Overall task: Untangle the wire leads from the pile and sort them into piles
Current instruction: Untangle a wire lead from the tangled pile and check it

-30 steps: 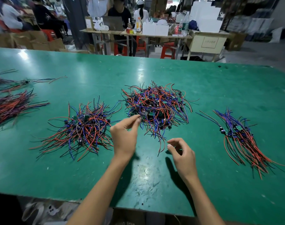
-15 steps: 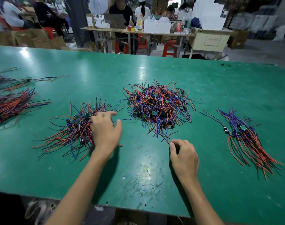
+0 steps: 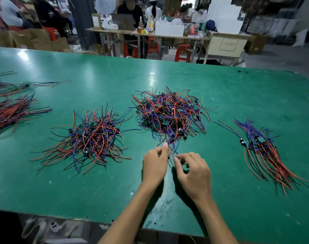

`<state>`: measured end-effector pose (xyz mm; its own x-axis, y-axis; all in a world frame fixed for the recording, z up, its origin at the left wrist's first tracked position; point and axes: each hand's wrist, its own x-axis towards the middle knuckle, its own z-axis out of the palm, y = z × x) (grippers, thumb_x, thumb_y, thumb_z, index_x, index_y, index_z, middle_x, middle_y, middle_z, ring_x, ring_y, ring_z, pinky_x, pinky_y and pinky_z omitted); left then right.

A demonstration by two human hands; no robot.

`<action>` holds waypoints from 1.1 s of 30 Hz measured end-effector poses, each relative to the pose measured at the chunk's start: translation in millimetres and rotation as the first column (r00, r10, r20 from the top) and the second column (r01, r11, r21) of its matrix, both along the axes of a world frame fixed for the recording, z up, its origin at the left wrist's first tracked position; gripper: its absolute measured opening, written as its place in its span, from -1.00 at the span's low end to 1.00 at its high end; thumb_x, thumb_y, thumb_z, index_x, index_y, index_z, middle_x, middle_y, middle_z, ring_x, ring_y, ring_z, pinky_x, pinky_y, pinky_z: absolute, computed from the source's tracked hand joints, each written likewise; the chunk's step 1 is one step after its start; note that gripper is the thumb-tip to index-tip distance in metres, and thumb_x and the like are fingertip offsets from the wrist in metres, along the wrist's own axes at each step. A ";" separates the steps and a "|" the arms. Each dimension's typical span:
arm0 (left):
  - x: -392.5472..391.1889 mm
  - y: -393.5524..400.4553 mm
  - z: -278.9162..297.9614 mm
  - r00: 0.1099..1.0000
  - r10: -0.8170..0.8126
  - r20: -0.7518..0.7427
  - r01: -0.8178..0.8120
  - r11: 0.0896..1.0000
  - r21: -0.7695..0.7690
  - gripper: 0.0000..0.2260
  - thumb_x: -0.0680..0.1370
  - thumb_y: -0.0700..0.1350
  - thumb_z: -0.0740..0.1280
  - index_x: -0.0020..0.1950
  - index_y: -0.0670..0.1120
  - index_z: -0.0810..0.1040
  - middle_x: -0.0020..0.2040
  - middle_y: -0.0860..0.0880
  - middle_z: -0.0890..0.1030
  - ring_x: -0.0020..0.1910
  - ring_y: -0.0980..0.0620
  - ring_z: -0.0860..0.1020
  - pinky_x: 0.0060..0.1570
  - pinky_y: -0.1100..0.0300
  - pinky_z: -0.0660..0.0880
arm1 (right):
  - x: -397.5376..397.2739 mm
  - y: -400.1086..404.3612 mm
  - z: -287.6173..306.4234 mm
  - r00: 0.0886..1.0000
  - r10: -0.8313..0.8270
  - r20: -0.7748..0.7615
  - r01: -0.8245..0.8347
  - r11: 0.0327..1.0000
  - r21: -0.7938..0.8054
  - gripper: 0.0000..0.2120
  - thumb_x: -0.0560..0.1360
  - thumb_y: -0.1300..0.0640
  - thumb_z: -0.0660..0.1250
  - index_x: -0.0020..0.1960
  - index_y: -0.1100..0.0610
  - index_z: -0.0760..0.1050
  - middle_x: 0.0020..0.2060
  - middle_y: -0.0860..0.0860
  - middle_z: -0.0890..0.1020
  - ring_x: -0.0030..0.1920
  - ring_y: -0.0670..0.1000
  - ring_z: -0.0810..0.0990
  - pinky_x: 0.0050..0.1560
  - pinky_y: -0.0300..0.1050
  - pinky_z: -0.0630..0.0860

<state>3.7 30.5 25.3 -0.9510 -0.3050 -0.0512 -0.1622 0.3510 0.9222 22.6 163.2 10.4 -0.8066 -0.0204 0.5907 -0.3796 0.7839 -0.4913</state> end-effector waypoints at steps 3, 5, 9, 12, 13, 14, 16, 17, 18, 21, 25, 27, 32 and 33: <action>-16.5 -2.2 10.7 0.996 0.051 0.075 -0.048 0.998 -0.041 -0.53 0.64 0.15 0.22 -0.28 -0.13 0.65 -0.31 -0.06 0.69 -0.17 -0.11 0.64 -0.02 0.06 0.56 | 4.7 -3.5 3.2 1.000 -0.007 -0.006 0.007 1.000 -0.015 -0.94 0.48 0.05 0.40 -0.15 0.01 0.59 -0.34 -0.12 0.56 -0.31 0.00 0.54 -0.22 -0.04 0.47; -25.2 0.6 14.3 0.992 0.059 0.111 -0.049 0.995 -0.089 -0.53 0.60 0.19 0.28 -0.32 -0.13 0.61 -0.29 -0.09 0.68 -0.16 -0.15 0.63 -0.06 0.07 0.56 | 6.4 -2.6 5.8 0.993 -0.105 0.051 0.110 0.988 -0.105 -0.93 0.48 0.01 0.36 -0.14 -0.01 0.58 -0.42 -0.10 0.52 -0.37 0.04 0.53 -0.27 -0.05 0.45; -39.8 5.3 19.2 0.984 0.150 0.093 -0.128 0.969 -0.211 -0.71 0.50 0.23 0.41 -0.10 0.01 0.59 -0.06 -0.08 0.67 -0.01 -0.14 0.60 -0.12 0.15 0.39 | 7.5 2.0 8.3 0.966 -0.218 0.136 0.249 0.925 -0.287 -0.86 0.51 -0.05 0.27 -0.10 -0.02 0.54 -0.47 -0.10 0.51 -0.41 0.05 0.48 -0.31 -0.09 0.35; -47.7 3.8 18.3 0.986 0.140 0.090 -0.113 0.959 -0.258 -0.72 0.49 0.14 0.47 0.00 -0.04 0.62 -0.09 -0.05 0.62 -0.02 -0.11 0.58 -0.11 0.16 0.38 | 6.3 4.9 9.6 0.959 -0.232 0.166 0.278 0.890 -0.363 -0.90 0.52 -0.04 0.29 -0.11 -0.04 0.53 -0.49 -0.15 0.51 -0.41 0.06 0.49 -0.30 -0.09 0.35; -48.3 3.0 17.3 0.989 0.124 0.085 -0.097 0.957 -0.272 -0.78 0.50 0.09 0.47 -0.04 -0.05 0.65 -0.14 -0.04 0.61 -0.05 -0.11 0.59 -0.11 0.18 0.38 | 5.3 5.7 8.9 0.956 -0.235 0.177 0.286 0.881 -0.376 -0.92 0.53 -0.01 0.32 -0.11 -0.04 0.53 -0.49 -0.16 0.52 -0.41 0.08 0.51 -0.31 -0.07 0.39; -47.7 1.8 16.1 0.991 0.109 0.080 -0.083 0.958 -0.274 -0.82 0.51 0.04 0.46 -0.10 -0.06 0.68 -0.21 -0.04 0.61 -0.10 -0.11 0.60 -0.13 0.18 0.41 | 4.4 6.1 8.0 0.954 -0.236 0.186 0.292 0.875 -0.387 -0.93 0.55 0.03 0.35 -0.11 -0.03 0.53 -0.50 -0.15 0.52 -0.41 0.10 0.53 -0.31 -0.04 0.43; -44.1 -1.7 14.8 0.994 0.093 0.053 -0.079 0.970 -0.229 -0.83 0.53 -0.02 0.46 -0.19 -0.08 0.71 -0.26 -0.06 0.66 -0.17 -0.10 0.61 -0.14 0.17 0.47 | 2.8 7.6 7.1 0.953 -0.235 0.192 0.296 0.861 -0.413 -0.92 0.55 0.02 0.34 -0.09 0.00 0.53 -0.51 -0.12 0.54 -0.41 0.10 0.56 -0.29 0.00 0.50; -41.3 -3.2 14.4 0.994 0.101 0.033 -0.092 0.977 -0.191 -0.84 0.53 -0.02 0.45 -0.19 -0.07 0.72 -0.23 -0.06 0.69 -0.16 -0.08 0.62 -0.13 0.19 0.47 | 2.0 8.2 6.9 0.953 -0.233 0.192 0.295 0.854 -0.429 -0.90 0.56 -0.02 0.31 -0.08 0.00 0.52 -0.51 -0.10 0.57 -0.40 0.08 0.57 -0.28 0.00 0.51; -37.4 -4.5 13.9 0.993 0.117 0.008 -0.115 0.982 -0.152 -0.85 0.53 -0.02 0.45 -0.17 -0.07 0.72 -0.20 -0.05 0.71 -0.14 -0.05 0.63 -0.12 0.20 0.45 | 1.0 8.7 6.1 0.955 -0.223 0.193 0.288 0.848 -0.444 -0.89 0.58 -0.04 0.29 -0.05 -0.01 0.50 -0.49 -0.11 0.60 -0.40 0.04 0.59 -0.26 -0.02 0.51; -18.6 0.3 14.0 0.989 0.112 -0.102 -0.116 0.992 -0.040 -0.85 0.52 -0.01 0.48 -0.17 -0.07 0.70 -0.18 0.02 0.70 -0.17 0.04 0.62 -0.12 0.20 0.46 | -1.8 7.7 4.9 0.970 -0.171 0.174 0.234 0.857 -0.458 -0.93 0.63 -0.05 0.29 -0.01 -0.08 0.45 -0.36 -0.24 0.67 -0.37 -0.20 0.61 -0.23 -0.12 0.47; 2.6 20.7 16.6 0.981 -0.002 -0.195 0.031 0.989 0.146 -0.86 0.51 -0.06 0.52 -0.21 -0.07 0.67 -0.25 0.02 0.69 -0.28 0.13 0.59 -0.19 0.18 0.55 | -3.9 6.3 0.4 0.989 -0.019 0.146 0.073 0.925 -0.374 -0.97 0.57 0.04 0.41 -0.01 -0.03 0.58 -0.16 -0.10 0.69 -0.15 -0.12 0.66 -0.10 0.05 0.58; 5.4 28.2 18.7 0.978 -0.031 -0.207 0.093 0.952 0.293 -0.89 0.51 -0.14 0.51 -0.20 -0.11 0.67 -0.28 0.00 0.68 -0.32 0.16 0.58 -0.22 0.26 0.53 | -4.5 9.1 -1.7 0.991 0.025 0.128 0.020 0.941 -0.337 -0.94 0.54 0.13 0.44 -0.01 0.00 0.61 -0.19 -0.07 0.66 -0.18 -0.07 0.63 -0.13 0.08 0.58; 5.4 22.5 24.6 0.981 -0.058 -0.187 0.124 0.923 0.364 -0.89 0.53 -0.14 0.49 -0.17 -0.13 0.69 -0.30 -0.03 0.69 -0.34 0.16 0.57 -0.25 0.31 0.50 | -0.6 9.5 1.3 0.997 0.046 0.054 -0.024 0.934 -0.356 -0.97 0.52 0.00 0.41 -0.05 -0.10 0.63 -0.23 -0.19 0.63 -0.21 -0.13 0.57 -0.10 -0.05 0.53; 3.0 16.0 27.6 0.979 -0.013 -0.205 0.092 0.921 0.380 -0.89 0.55 -0.13 0.47 -0.15 -0.14 0.69 -0.29 -0.03 0.70 -0.32 0.14 0.60 -0.21 0.30 0.54 | -0.4 8.4 3.6 0.997 0.065 0.045 -0.046 0.939 -0.341 -0.93 0.53 -0.04 0.38 -0.04 -0.10 0.64 -0.18 -0.24 0.64 -0.16 -0.14 0.56 -0.07 -0.07 0.52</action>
